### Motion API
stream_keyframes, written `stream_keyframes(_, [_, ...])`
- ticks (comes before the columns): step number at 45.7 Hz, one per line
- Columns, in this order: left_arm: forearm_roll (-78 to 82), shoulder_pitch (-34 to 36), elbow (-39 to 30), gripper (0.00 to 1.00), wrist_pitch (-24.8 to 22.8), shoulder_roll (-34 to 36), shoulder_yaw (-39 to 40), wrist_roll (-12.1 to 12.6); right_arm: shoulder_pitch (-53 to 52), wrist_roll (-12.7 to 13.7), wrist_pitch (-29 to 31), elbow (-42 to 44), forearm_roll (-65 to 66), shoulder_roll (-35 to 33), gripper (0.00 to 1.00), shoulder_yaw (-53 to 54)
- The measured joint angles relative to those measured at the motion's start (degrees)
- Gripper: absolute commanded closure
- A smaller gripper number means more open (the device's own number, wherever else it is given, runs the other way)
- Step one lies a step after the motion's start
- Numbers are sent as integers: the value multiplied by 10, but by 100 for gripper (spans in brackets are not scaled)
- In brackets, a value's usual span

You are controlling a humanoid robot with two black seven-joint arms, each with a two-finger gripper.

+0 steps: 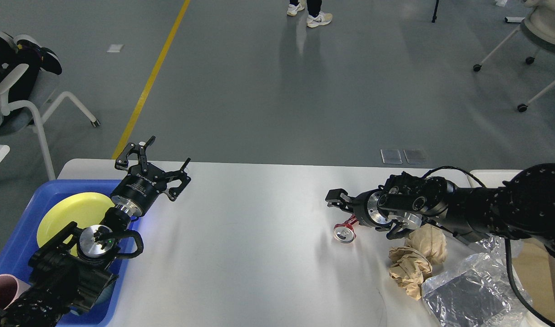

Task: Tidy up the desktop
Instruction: 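Lower the right gripper to the red-handled object, then grasp the red-handled object with the right gripper and lift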

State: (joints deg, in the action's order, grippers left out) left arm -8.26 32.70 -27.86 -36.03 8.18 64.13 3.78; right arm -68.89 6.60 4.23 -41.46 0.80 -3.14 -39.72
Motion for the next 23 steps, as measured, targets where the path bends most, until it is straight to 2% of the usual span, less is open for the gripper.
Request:
stream_keyframes(14, [0,0,0,4,0,0,0,0,56,0,-1,107,1,43,0,-4])
stream_keyframes(23, [0,0,0,4,0,0,0,0,75,-1,-1,140,3,59,1,-5])
